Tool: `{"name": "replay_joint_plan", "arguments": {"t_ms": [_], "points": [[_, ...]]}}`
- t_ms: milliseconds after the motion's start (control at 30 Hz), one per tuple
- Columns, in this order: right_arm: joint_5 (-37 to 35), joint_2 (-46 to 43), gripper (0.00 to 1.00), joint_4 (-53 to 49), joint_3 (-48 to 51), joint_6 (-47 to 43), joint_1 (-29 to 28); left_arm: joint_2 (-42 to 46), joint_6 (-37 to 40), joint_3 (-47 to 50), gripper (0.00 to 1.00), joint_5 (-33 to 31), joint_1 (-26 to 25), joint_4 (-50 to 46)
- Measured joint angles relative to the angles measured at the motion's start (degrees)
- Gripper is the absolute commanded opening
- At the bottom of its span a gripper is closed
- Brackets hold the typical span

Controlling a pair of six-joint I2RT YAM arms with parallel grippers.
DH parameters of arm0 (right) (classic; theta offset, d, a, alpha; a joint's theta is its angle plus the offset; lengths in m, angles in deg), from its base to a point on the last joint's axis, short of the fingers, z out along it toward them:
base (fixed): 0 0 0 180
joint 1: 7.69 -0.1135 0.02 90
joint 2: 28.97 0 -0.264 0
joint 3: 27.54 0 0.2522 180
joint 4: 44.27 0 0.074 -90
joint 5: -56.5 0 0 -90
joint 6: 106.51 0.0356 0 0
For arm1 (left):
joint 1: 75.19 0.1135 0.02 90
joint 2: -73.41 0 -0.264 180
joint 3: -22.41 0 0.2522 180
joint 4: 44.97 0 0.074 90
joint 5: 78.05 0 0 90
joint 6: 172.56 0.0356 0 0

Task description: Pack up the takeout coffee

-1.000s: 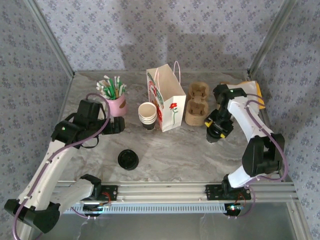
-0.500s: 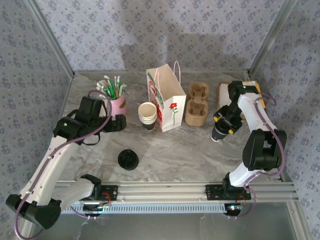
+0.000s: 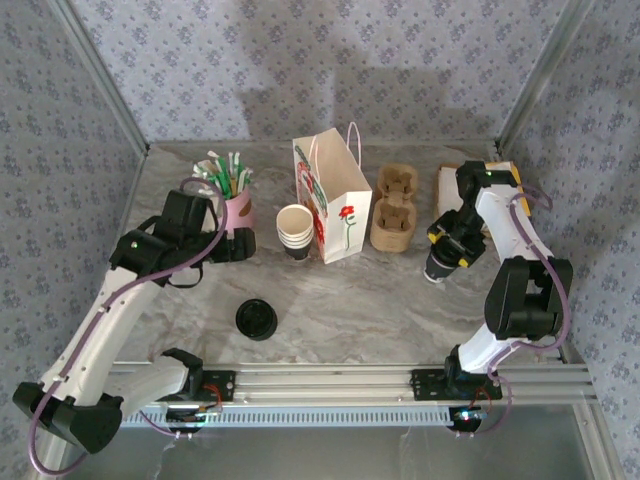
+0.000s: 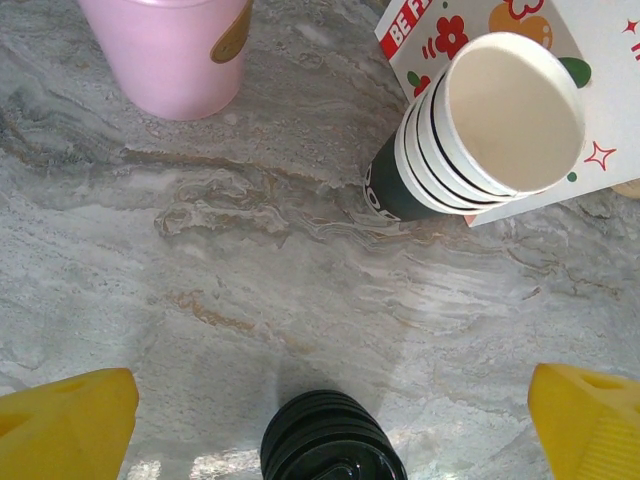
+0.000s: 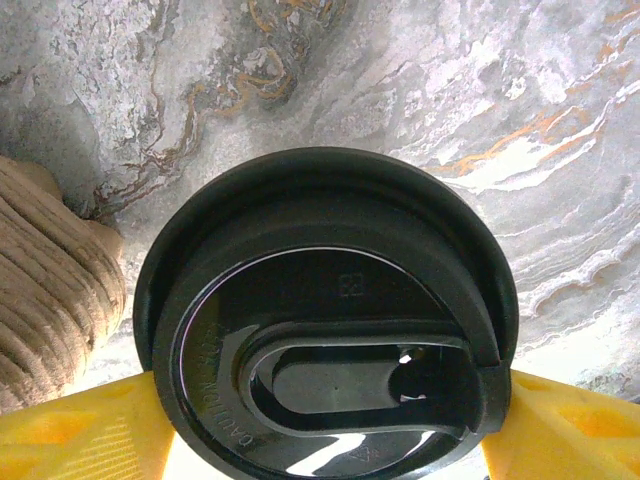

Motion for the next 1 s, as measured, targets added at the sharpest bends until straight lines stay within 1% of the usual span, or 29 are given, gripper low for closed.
{"name": "replay_joint_plan", "arguments": {"t_ms": [167, 400, 567, 733, 867, 1000], "points": [[-0.46, 0.00, 0.86, 0.02, -0.11, -0.96, -0.96, -0.02, -0.02, -0.15, 1.00, -0.02, -0.37, 0.09], [-0.61, -0.07, 0.89, -0.37, -0.44, -1.62, -1.90, 0.00, -0.20, -0.61, 1.00, -0.02, -0.66, 0.13], [-0.87, -0.92, 0.89, -2.21, -4.85, -3.10, -1.90, 0.02, -0.22, -0.94, 1.00, -0.04, -0.70, 0.02], [-2.62, -6.43, 0.86, -3.74, -11.19, -6.43, -3.48, 0.02, -0.37, -4.42, 1.00, 0.15, -0.70, -1.66], [-2.47, -12.15, 0.83, -3.15, -16.15, -13.00, -8.17, 0.02, -0.42, -8.26, 1.00, 1.99, -0.70, -3.15], [-0.76, -16.31, 0.80, -0.11, -20.46, -20.96, -18.64, 0.04, -1.99, -10.49, 0.96, 4.76, -0.70, -3.91]]}}
